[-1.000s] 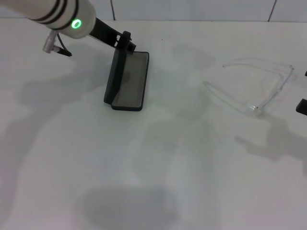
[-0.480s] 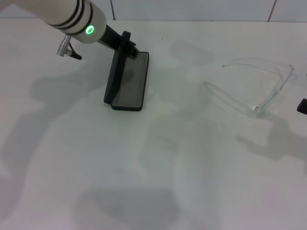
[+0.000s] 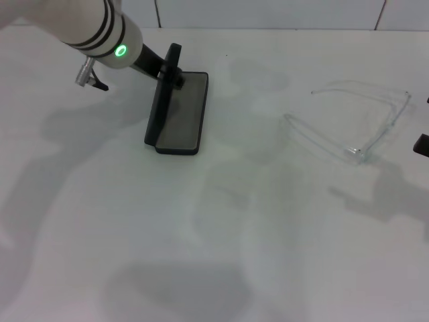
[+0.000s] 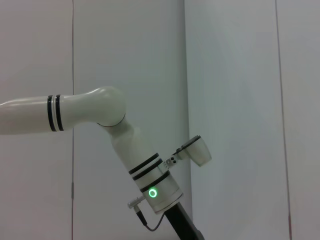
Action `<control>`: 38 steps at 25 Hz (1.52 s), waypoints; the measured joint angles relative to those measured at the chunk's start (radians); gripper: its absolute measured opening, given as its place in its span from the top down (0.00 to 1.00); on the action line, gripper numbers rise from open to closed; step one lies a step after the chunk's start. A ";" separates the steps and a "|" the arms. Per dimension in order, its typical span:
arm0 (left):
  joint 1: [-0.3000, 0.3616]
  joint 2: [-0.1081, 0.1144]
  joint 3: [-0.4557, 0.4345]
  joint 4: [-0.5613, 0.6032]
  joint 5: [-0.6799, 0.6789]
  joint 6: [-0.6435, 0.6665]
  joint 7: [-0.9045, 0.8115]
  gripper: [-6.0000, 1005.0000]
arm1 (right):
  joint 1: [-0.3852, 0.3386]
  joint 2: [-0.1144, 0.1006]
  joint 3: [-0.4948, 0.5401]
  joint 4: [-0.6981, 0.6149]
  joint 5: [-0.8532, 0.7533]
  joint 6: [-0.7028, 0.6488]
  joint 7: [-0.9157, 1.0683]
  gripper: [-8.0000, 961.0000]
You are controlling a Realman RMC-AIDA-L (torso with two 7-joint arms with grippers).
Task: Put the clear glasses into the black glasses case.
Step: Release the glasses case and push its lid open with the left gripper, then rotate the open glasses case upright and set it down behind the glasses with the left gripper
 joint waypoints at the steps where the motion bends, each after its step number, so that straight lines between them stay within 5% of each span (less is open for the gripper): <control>1: -0.002 0.000 0.000 -0.004 0.005 0.000 0.000 0.53 | 0.001 0.000 0.000 0.000 0.000 0.002 0.000 0.21; 17: -0.005 0.000 0.000 -0.031 0.013 0.002 0.015 0.53 | 0.001 -0.002 0.000 0.013 0.005 0.008 -0.003 0.22; 22: -0.007 0.000 0.029 -0.028 0.014 0.013 0.018 0.68 | -0.002 -0.002 0.000 0.013 0.007 0.008 -0.003 0.22; 29: 0.004 -0.001 0.083 0.011 0.014 0.017 0.020 0.75 | -0.011 -0.002 0.038 0.025 0.008 -0.001 -0.003 0.23; 38: 0.115 -0.001 0.180 0.276 0.012 0.112 0.097 0.75 | -0.036 -0.008 0.132 0.056 0.007 -0.025 -0.025 0.23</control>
